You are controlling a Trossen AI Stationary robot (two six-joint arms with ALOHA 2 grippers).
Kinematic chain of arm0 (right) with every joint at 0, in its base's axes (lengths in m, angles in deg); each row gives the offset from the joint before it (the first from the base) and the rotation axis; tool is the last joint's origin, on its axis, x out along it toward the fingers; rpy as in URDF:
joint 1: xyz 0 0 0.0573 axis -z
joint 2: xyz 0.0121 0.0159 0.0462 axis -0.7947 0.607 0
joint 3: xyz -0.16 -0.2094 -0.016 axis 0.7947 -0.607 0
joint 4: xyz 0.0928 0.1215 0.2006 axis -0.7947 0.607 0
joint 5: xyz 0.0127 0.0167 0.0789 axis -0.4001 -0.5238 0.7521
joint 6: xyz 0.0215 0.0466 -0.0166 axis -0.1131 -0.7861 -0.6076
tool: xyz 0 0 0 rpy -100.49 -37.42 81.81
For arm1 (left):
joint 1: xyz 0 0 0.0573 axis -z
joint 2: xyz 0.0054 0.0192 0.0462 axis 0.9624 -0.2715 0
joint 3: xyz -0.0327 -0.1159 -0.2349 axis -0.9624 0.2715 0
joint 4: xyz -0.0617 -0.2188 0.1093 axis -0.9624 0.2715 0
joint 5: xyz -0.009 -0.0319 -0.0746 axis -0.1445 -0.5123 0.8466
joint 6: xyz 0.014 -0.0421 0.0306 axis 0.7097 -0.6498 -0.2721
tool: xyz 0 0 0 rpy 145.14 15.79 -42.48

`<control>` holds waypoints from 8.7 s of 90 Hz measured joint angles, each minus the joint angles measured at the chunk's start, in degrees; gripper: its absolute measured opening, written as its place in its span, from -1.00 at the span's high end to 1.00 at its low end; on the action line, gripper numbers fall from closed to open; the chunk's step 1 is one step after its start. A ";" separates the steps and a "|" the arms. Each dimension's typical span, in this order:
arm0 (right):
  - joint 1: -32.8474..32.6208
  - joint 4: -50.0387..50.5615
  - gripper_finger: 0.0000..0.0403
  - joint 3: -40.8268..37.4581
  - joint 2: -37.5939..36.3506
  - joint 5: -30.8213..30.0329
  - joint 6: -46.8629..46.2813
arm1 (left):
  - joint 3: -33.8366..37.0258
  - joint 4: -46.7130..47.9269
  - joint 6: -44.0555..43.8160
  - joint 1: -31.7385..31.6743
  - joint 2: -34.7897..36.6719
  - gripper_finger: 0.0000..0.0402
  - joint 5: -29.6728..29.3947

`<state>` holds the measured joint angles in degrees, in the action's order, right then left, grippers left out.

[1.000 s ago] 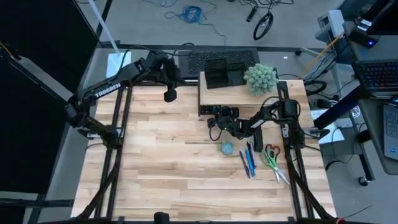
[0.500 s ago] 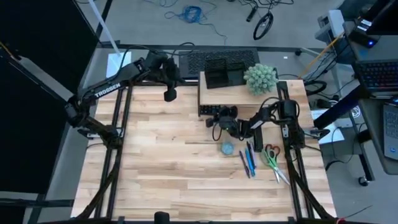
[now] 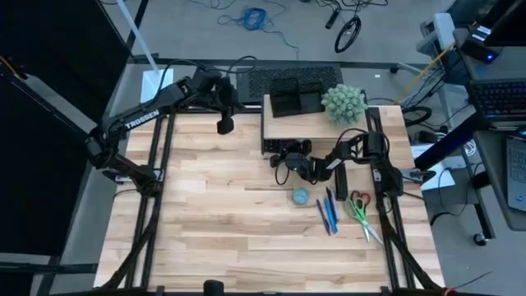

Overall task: Pick and place office supplies into organizer
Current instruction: Remove the black calculator from under the wooden shelf, then remove the black desk organizer from the wooden shelf

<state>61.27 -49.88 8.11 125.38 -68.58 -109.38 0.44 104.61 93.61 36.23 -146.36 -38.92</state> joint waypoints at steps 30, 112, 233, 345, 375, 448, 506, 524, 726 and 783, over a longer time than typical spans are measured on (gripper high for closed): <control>-5.27 14.37 1.00 -0.02 -5.98 4.21 -0.44 | 0.00 -0.08 -0.02 0.00 0.00 0.84 0.00; -15.35 21.66 1.00 -0.21 -12.93 32.18 3.62 | 0.00 0.06 -4.64 0.62 0.00 0.84 0.02; -8.96 66.58 1.00 13.50 -17.53 40.17 16.56 | 27.10 -3.33 -13.21 9.22 9.61 0.84 -0.94; -9.60 54.39 1.00 15.17 -18.89 42.75 14.88 | 32.00 -7.78 -13.07 11.04 12.59 0.84 -1.56; -0.12 57.94 1.00 15.19 -40.34 42.44 17.63 | 28.04 -12.30 -11.64 9.97 18.04 0.84 -7.81; 27.71 115.76 -0.47 58.97 -44.51 30.19 27.57 | 25.81 -24.37 -10.58 2.80 17.82 0.84 -9.38; 32.80 94.45 -0.55 41.25 -48.04 41.08 27.51 | 25.81 -27.15 -11.52 2.29 14.56 0.36 -10.22; 30.75 86.04 -0.55 40.57 -39.28 46.28 37.96 | 25.81 -26.16 -10.08 2.29 14.56 0.33 -10.34; 28.81 104.03 0.99 72.93 -12.60 48.93 59.56 | 25.90 -26.00 -8.66 2.25 14.51 0.33 -13.77; 23.70 114.58 1.00 83.32 -12.89 49.11 57.02 | 25.90 -26.00 -8.81 2.25 14.51 0.33 -13.77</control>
<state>84.96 64.69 91.43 112.49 -19.48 -52.35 26.34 78.61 84.81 38.48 -131.85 -52.69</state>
